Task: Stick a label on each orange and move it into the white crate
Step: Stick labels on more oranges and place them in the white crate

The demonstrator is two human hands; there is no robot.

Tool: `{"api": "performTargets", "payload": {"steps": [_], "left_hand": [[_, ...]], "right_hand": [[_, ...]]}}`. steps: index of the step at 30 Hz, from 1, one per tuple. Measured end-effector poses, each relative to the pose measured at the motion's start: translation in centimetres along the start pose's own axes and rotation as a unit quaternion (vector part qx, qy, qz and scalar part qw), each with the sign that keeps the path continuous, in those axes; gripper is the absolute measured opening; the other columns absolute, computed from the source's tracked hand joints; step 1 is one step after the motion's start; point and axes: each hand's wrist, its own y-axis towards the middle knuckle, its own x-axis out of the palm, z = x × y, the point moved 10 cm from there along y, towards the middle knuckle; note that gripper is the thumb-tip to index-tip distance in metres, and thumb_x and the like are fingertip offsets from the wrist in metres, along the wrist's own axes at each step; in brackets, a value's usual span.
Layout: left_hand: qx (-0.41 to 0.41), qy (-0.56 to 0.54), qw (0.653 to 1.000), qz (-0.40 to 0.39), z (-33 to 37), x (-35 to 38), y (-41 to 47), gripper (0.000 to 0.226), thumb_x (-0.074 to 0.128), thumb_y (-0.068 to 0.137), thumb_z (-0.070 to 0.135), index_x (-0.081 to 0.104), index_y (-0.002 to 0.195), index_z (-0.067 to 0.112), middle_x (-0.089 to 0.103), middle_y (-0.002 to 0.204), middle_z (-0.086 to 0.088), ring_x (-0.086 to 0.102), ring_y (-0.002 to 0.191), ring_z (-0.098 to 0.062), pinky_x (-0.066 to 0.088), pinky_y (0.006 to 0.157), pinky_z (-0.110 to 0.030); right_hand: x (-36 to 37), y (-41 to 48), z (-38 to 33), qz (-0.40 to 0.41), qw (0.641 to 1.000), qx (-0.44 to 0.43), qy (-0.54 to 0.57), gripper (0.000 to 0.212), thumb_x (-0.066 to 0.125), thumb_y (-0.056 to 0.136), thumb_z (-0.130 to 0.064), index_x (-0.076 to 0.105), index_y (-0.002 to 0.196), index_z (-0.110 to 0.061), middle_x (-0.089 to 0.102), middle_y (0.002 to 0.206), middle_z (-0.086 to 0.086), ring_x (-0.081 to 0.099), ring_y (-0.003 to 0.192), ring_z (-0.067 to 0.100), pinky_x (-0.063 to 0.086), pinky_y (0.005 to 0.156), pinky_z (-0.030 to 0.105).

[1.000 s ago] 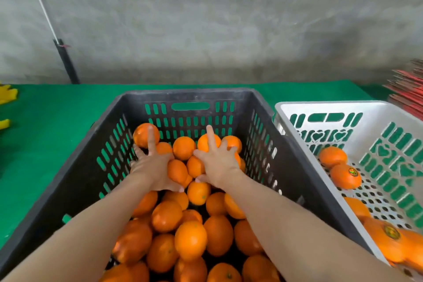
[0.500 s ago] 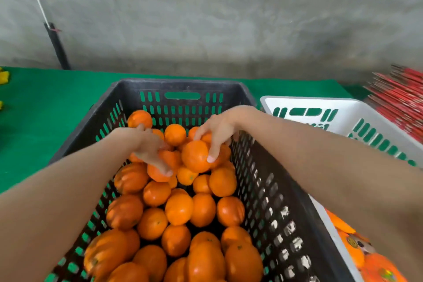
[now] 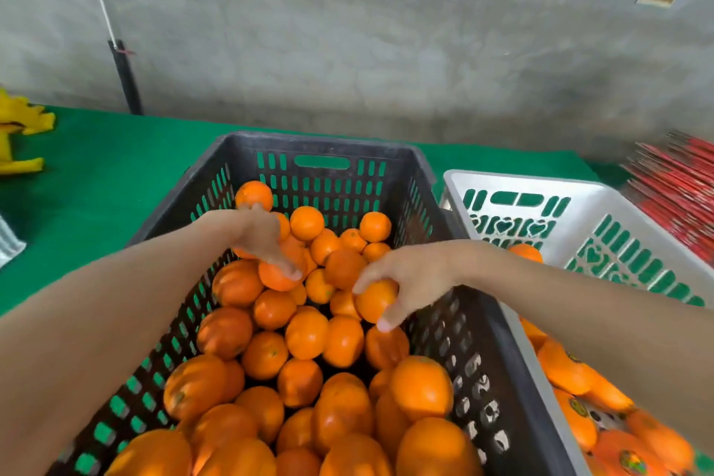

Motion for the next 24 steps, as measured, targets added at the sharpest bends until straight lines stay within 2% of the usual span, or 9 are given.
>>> {"api": "performTargets", "payload": {"steps": [2,5,7,9,10,12,14,20,24], "left_hand": [[0.036,0.018,0.999,0.005,1.1,-1.3,-2.5,0.089,0.046,0.05,0.094,0.061,0.092,0.017,0.045,0.117,-0.005,0.036,0.12,-0.029,0.036,0.099,-0.044],[0.096,0.052,0.99,-0.087,2.9,-0.4,-5.8,0.111,0.044,0.036,0.099,0.054,0.123,0.031,0.04,0.131,0.004,0.043,0.113,-0.021,0.041,0.086,-0.035],[0.137,0.084,0.975,-0.152,4.2,1.6,-7.6,0.101,0.047,0.046,0.097,0.045,0.13,0.042,0.038,0.139,0.01,0.043,0.126,-0.022,0.04,0.1,-0.041],[0.155,0.081,0.971,-0.162,4.7,2.8,-7.2,0.083,0.052,0.067,0.084,0.038,0.137,0.041,0.039,0.143,0.009,0.04,0.131,-0.023,0.034,0.108,-0.043],[0.137,0.083,0.978,-0.135,4.3,2.6,-6.1,0.076,0.054,0.077,0.073,0.036,0.141,0.035,0.04,0.143,0.004,0.041,0.13,-0.025,0.036,0.107,-0.042],[0.05,0.111,0.992,0.034,2.2,-0.9,-3.1,0.06,0.057,0.091,0.044,0.038,0.141,0.018,0.041,0.139,-0.008,0.047,0.122,-0.029,0.043,0.098,-0.039],[-0.042,0.102,0.979,0.172,-0.3,-3.7,-1.2,0.054,0.055,0.094,0.024,0.033,0.141,0.008,0.034,0.141,-0.017,0.046,0.122,-0.032,0.045,0.096,-0.038],[-0.172,-0.018,0.968,0.183,-4.8,-1.8,5.3,0.071,0.054,0.092,0.013,0.012,0.149,0.011,0.013,0.148,-0.03,0.044,0.124,-0.042,0.048,0.094,-0.043],[-0.177,-0.04,0.952,0.247,-6.3,-2.9,6.3,0.064,0.059,0.09,0.015,0.024,0.143,0.017,0.025,0.139,-0.025,0.056,0.107,-0.033,0.052,0.084,-0.038]], "right_hand": [[-3.7,1.2,1.8,0.106,0.989,0.063,-0.084,0.043,0.057,0.092,-0.034,0.047,0.129,-0.014,0.053,0.122,0.005,0.052,0.108,0.022,0.044,0.088,0.031],[-6.9,3.9,4.2,0.172,0.973,0.114,-0.106,0.02,0.053,0.093,-0.029,0.054,0.102,-0.011,0.055,0.089,0.005,0.051,0.076,0.016,0.038,0.058,0.021],[-7.2,6.6,5.6,0.187,0.97,0.141,-0.063,0.026,0.054,0.092,-0.031,0.055,0.109,-0.011,0.058,0.1,0.007,0.055,0.084,0.018,0.04,0.061,0.021],[-6.3,9.6,6.5,0.18,0.969,0.167,-0.02,0.049,0.052,0.093,-0.037,0.043,0.132,-0.009,0.054,0.124,0.009,0.055,0.099,0.022,0.045,0.075,0.028],[-5.6,11.2,6.6,0.168,0.97,0.177,-0.005,0.062,0.051,0.093,-0.041,0.031,0.142,-0.008,0.046,0.137,0.012,0.052,0.112,0.027,0.046,0.085,0.033],[-4.3,13.9,6.4,0.163,0.969,0.183,0.034,0.082,0.049,0.091,-0.051,0.009,0.15,-0.01,0.026,0.152,0.014,0.033,0.134,0.035,0.035,0.106,0.044],[-3.4,15.9,6.2,0.174,0.962,0.194,0.081,0.091,0.05,0.089,-0.056,-0.004,0.15,-0.016,0.022,0.153,0.017,0.029,0.136,0.038,0.032,0.109,0.049],[-4.2,16.9,7.1,0.325,0.908,0.245,0.1,0.078,0.057,0.086,-0.051,0.014,0.145,-0.026,0.041,0.137,0.011,0.048,0.12,0.034,0.048,0.085,0.043],[-5.3,17.5,7.8,0.34,0.901,0.24,0.121,0.069,0.057,0.088,-0.04,0.018,0.144,-0.029,0.05,0.126,0.009,0.053,0.111,0.031,0.046,0.075,0.039]]}}
